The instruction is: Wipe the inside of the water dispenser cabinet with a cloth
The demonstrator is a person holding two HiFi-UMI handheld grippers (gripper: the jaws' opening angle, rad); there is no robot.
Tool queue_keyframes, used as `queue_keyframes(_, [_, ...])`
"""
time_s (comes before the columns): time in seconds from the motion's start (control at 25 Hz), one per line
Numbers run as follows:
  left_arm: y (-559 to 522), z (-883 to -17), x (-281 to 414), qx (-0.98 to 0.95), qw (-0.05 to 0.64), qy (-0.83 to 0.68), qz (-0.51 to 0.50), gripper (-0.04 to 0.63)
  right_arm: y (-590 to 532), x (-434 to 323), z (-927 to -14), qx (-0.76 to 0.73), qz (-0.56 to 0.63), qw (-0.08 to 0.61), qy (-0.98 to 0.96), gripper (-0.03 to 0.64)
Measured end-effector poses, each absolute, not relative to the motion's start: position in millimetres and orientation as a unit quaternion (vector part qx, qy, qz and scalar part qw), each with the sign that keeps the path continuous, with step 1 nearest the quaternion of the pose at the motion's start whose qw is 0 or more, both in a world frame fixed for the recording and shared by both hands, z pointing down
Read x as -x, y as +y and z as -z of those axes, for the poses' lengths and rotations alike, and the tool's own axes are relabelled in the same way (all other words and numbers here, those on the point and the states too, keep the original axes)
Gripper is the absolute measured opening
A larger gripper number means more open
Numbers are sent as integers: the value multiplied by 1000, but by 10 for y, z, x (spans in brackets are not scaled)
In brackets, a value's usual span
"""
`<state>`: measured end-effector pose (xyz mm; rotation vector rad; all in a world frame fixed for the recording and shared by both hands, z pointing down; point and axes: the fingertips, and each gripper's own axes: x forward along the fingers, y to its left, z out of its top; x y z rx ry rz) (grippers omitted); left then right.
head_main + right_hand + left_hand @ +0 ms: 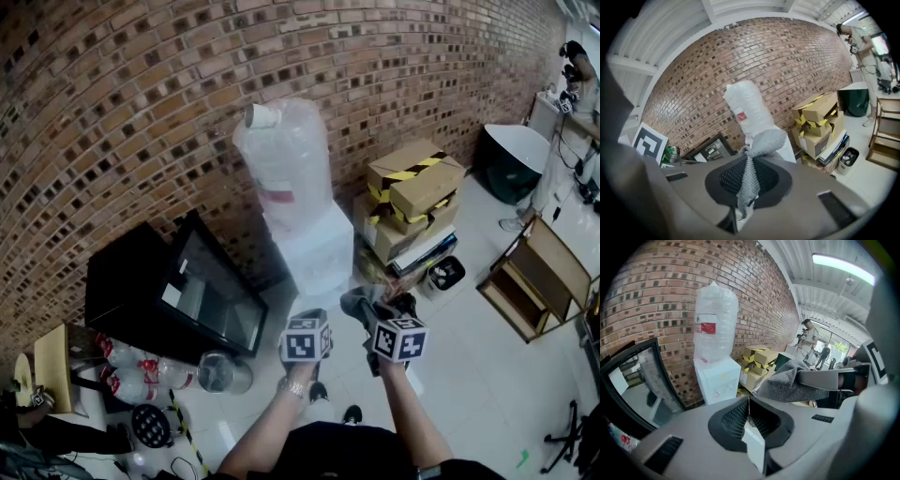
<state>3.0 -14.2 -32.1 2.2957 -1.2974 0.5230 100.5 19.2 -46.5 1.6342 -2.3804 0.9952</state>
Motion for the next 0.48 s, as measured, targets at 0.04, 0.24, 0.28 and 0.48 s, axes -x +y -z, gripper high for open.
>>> queue_keyframes(0.04, [-226, 326, 28, -831, 228, -471, -187, 9, 119, -1001, 455, -539, -325, 46, -776, 21])
queue_keyframes(0.24, [-605, 315, 294, -827, 237, -479, -178, 9, -212, -907, 493, -555, -306, 64, -771, 21])
queue_keyframes(0.28, [-666, 305, 318, -827, 237, -477, -179, 9, -266, -873, 500, -557, -302, 67, -771, 21])
queue_keyframes(0.48, [-874, 170, 216, -832, 242, -462, -191, 9, -502, -755, 448, -559, -297, 78, -770, 21])
